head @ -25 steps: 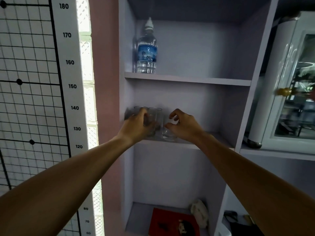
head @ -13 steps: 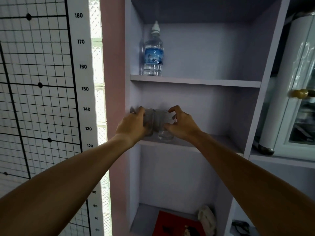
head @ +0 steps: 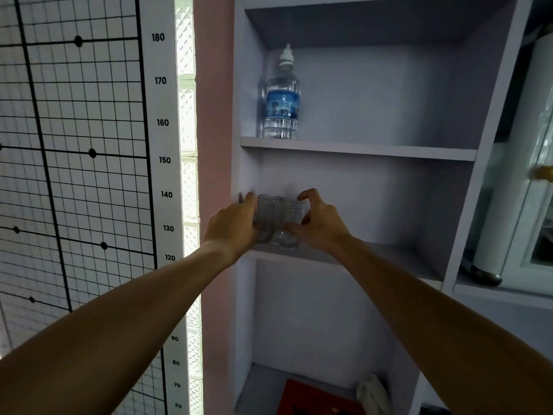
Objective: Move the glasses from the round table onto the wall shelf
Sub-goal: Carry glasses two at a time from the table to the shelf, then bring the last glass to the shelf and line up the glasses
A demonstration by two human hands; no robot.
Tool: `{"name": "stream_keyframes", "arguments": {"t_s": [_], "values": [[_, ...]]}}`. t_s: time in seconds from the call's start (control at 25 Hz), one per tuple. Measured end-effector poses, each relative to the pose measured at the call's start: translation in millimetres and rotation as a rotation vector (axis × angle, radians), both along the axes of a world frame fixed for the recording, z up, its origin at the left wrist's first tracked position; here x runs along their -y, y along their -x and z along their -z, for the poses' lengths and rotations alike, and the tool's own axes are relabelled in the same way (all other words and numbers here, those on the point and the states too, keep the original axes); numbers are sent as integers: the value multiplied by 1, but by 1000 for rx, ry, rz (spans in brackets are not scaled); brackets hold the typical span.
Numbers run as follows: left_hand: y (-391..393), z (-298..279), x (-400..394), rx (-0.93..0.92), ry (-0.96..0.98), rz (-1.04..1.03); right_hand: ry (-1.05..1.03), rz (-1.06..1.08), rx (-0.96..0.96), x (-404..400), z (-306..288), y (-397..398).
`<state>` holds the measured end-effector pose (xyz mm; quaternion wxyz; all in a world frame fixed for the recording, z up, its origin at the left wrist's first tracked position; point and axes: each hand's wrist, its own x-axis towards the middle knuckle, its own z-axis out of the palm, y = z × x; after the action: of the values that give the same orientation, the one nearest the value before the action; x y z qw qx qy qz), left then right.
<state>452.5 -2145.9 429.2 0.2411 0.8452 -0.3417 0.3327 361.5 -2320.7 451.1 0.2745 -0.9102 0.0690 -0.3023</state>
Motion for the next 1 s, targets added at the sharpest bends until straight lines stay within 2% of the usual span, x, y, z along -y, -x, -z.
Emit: {"name": "stream_keyframes", "arguments": {"t_s": [0.4,0.6,0.76,1.0], "values": [[-7,7,-2,29,-18,-4,-12,-12,-2,3,5,-5],[-6,7,-18,-43,-68,38,1,-2,76,0,12,-1],[-4,6,-56,-96,-84,-74,128,-114,81,-17,14,0],[18,21,-150,-179,-97,-306,152,-376,11,-90,27,-17]]}}
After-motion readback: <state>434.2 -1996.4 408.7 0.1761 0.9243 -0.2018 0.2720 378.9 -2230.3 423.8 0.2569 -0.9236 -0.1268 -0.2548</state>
